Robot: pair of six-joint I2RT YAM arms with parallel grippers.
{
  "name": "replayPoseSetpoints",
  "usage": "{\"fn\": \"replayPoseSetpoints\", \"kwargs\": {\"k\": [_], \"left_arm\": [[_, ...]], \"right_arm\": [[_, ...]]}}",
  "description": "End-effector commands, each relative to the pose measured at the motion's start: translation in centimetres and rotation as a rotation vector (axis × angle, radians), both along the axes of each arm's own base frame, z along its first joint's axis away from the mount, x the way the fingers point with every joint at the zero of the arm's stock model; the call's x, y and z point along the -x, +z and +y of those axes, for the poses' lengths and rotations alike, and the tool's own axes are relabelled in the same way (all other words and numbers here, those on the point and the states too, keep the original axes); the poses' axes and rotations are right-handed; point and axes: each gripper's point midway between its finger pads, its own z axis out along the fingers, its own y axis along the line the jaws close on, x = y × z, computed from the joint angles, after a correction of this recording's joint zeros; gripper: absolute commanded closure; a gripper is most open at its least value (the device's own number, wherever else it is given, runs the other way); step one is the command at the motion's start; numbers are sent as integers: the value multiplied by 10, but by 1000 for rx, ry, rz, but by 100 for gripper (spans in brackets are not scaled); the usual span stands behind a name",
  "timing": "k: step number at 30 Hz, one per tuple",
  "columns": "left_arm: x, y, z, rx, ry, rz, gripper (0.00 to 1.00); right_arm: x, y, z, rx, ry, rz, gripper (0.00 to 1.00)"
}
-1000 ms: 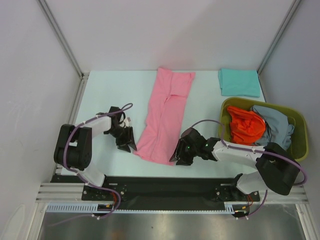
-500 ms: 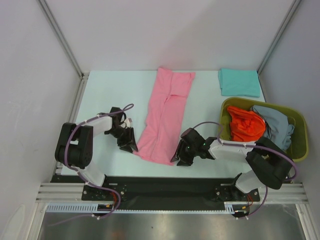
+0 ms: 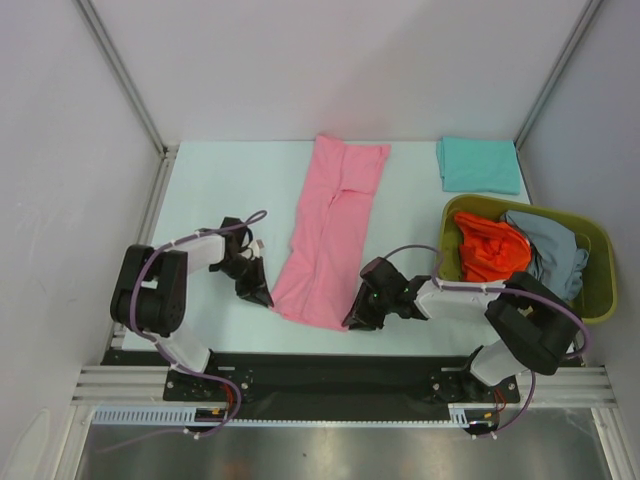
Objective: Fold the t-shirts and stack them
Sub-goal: Fold the tshirt
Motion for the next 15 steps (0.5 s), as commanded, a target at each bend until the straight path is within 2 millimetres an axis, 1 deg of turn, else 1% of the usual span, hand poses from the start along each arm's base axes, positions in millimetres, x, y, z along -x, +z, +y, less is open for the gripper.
{"fn": "replayPoseSetpoints", "kwargs": {"k": [1,2,3,4,6,7,8,9,10,11,12,13,14,15], "left_arm": [[6,-8,4,-47,33,-11,97],[7,-8,4,-48,44,-13,100],[9,-7,3,-48,68,-5,100],[13,-4,2,-45,77,-15,100],[17,0,0,-50,129,-10,100],[24,-1,-1,-52,140,-3,100],[23,6,-3,-41,156,-35,99],[27,9,-6,-40,191,-25,100],[36,7,-9,-38,192,-19,100],[38,15,-13,-12,199,-55,100],[42,16,-17,-5,229,-51,100],[54,11,-21,-4,218,-45,100],[58,11,-23,1,227,-52,100],[61,15,-26,20,254,-64,100]], "right_arm": [[7,-16,-13,60,-17,20,77],[7,-17,-14,65,-7,17,83],[7,-18,-15,74,0,12,97],[5,-15,-14,81,22,-10,100],[10,-13,-18,118,59,-12,100],[10,-11,-21,134,86,-31,100],[12,-4,-25,155,98,-38,100],[12,1,-27,170,110,-69,100],[13,5,-30,177,121,-84,100],[17,11,-33,176,137,-99,100],[21,12,-36,173,145,-97,100],[25,12,-39,175,150,-92,100],[27,17,-41,164,153,-101,100],[33,12,-47,173,155,-92,100]]}}
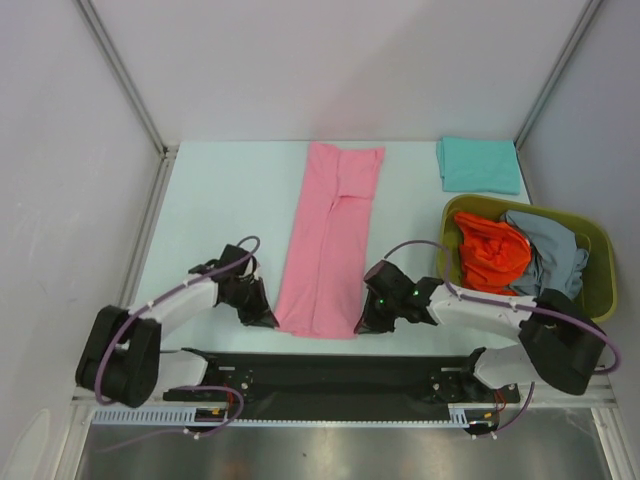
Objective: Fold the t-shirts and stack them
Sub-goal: Fold the tshirt
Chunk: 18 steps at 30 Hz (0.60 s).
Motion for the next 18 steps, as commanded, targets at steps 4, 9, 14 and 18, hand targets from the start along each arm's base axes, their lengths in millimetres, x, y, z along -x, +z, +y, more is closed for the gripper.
{"fn": "replayPoseSetpoints", "kwargs": {"k": [4,9,14,18], "left_arm": [[26,-3,-5,35,135,2,100],[46,-1,-14,65,137,-5,100],[56,8,-26,114,150,-26,100],[39,34,-35,117,153,-79,100]], "right_arm": [[34,-7,-34,48,35,12,100],[59,-5,-51,25,23,37,100],[62,13,-58,-3,24,11,100],[52,28,-46,-48,26,-1,100]]}}
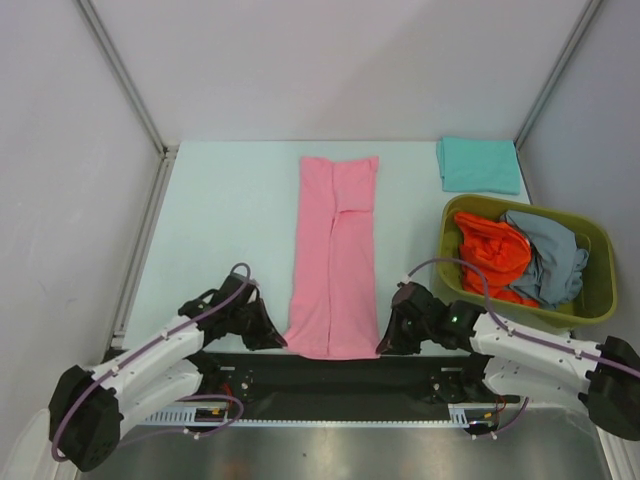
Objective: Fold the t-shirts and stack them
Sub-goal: Fold the tshirt
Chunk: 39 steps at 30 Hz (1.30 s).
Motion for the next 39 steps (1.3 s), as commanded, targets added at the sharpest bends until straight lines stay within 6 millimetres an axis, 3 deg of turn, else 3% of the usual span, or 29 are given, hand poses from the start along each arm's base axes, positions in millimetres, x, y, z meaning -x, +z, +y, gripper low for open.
{"fn": "replayPoseSetpoints", "kwargs": {"k": [1,2,3,4,6,7,9,10,11,12,13,15,16,17,19,20,21,23,30,39], "left_arm": [[-30,38,-15,21,57,-69,100],[-36,44,-17,15,53,-77,99],[-41,42,-17,-19,39,-63,100],[-54,60,-22,-22,37,-92,100],[-68,69,-25,-49,12,-111,100],[-86,79,-30,-49,18,-122,99],[-107,86,-30,-68,5,-153,99],[-129,95,-33,-73,21,-161,100],[-140,99,-32,-80,11,-179,100],[-158,116,-37,-61,10,-219,100],[-173,105,-35,-83,19,-183,100],[-195,104,-36,-99,3,-189,100],[-212,115,-37,-90,10,-211,100],[-222,99,-38,-105,-9,-174,100],[-244,106,-43,-81,-16,-192,100],[-252,90,-42,-101,-25,-158,99],[-262,96,-45,-100,-28,-171,100],[-273,83,-45,-101,-28,-142,100],[-302,81,-41,-73,8,-150,99],[-330,66,-40,-69,-5,-128,100]], "right_arm": [[-15,18,5,-15,-29,7,100],[-19,17,3,13,-11,5,100],[-33,35,11,-11,-16,-29,100],[-51,40,5,-2,-60,-39,100],[-74,54,3,-4,-61,-57,100],[-93,58,-6,-11,-108,-64,100],[-118,70,-4,-30,-72,-82,100],[-129,76,-4,-36,-67,-91,100],[-141,75,-10,-26,-76,-78,100],[-150,67,-10,2,-42,-66,100],[-166,78,-6,-10,-29,-92,100],[-188,80,-8,-15,-27,-96,100],[-203,73,-6,-3,-11,-82,100],[-215,74,-8,-6,-21,-82,100],[-230,54,-9,19,-14,-33,100],[-244,62,-4,0,-9,-49,100],[-251,60,-4,-3,-11,-42,100],[-269,56,-1,7,-1,-34,100],[-311,44,-4,16,-11,-8,100],[-340,38,1,-20,-17,6,100]]}}
